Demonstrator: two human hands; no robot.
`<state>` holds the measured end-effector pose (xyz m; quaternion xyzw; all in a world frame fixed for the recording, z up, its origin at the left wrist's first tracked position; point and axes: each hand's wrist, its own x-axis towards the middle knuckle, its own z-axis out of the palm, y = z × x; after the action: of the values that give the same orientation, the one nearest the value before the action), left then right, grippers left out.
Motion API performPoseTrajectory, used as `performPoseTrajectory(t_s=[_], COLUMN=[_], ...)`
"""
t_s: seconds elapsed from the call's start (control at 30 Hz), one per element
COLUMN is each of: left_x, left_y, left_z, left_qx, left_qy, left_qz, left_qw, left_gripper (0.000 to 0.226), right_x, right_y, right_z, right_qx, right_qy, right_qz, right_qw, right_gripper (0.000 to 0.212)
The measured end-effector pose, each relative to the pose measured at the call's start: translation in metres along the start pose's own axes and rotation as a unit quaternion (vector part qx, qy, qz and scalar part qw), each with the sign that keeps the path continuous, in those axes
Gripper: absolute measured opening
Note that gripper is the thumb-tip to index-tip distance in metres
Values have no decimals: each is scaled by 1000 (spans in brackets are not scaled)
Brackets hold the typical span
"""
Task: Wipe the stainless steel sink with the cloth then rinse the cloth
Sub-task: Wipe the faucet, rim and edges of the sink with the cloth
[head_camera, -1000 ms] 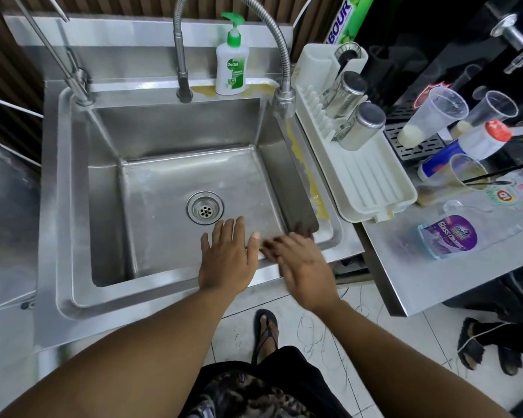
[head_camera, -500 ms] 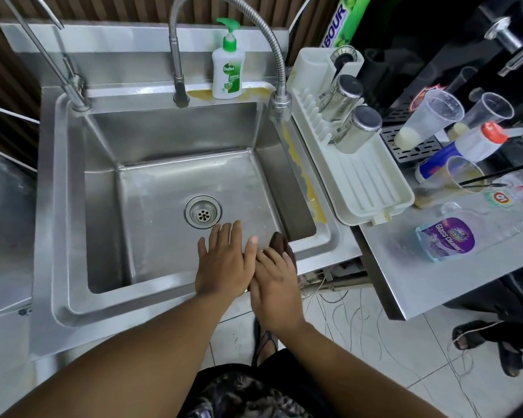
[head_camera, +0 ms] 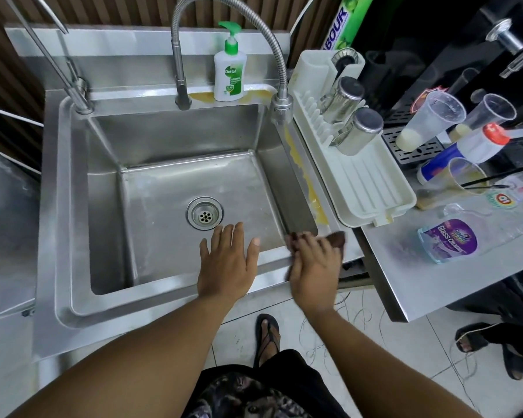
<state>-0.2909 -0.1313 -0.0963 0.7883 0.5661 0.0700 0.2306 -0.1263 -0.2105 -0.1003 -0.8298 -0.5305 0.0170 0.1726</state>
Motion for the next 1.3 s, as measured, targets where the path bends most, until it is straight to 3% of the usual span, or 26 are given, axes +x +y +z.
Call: performPoseTrajectory(t_s=[0.17, 0.23, 0.3, 0.4, 0.5, 0.57, 0.63, 0.77, 0.87, 0.93, 1.0, 1.1, 1.3], left_x=[1, 1, 0, 0, 0, 0, 0, -1, -6, -13, -22, -37, -59], left_y=[1, 0, 0, -1, -2, -1, -1, -8, -25, -42, -67, -106, -137], left_z=[0, 0, 0, 1, 2, 1, 0, -6, -19, -33, -45, -56, -66], left_qx=[11, 9, 5, 4, 5, -3, -26, -149, -247, -244, -221, -180, -177], left_qy=[3, 6, 3, 7, 4, 14, 32, 82, 140, 166, 188, 202, 176], left_qz=[-1, 4, 6, 5, 4, 3, 3, 3, -16, -17, -21, -52, -127], left_qw=[1000, 1000, 1000, 1000, 1000, 1000, 999, 985, 959, 955, 957, 961, 960], left_gripper=[75, 76, 76, 76, 76, 76, 76, 82, 70, 56, 51, 67, 81], right_x=[-25, -11, 7, 28, 25, 15, 4, 8, 43, 72, 86, 85, 60], right_y=[-29, -5, 34, 79, 51, 8, -30, -65, -43, -21, -21, -55, -151], right_z=[4, -5, -15, -24, -12, -5, 6, 8, -4, -13, -17, -9, 28], right_qx=[63, 57, 41, -8, -50, -34, 9, 77, 40, -45, -134, -172, -125], right_qy=[-109, -122, -88, -35, -10, -22, -62, -157, -239, -263, -309, -378, -499], right_qz=[-218, -247, -189, -34, 45, 19, -61, -212, -167, -96, -76, -99, -110], right_qw=[968, 960, 977, 999, 998, 999, 996, 961, 956, 959, 938, 904, 851], right_gripper=[38, 37, 39, 43, 45, 42, 40, 21, 22, 29, 47, 68, 80])
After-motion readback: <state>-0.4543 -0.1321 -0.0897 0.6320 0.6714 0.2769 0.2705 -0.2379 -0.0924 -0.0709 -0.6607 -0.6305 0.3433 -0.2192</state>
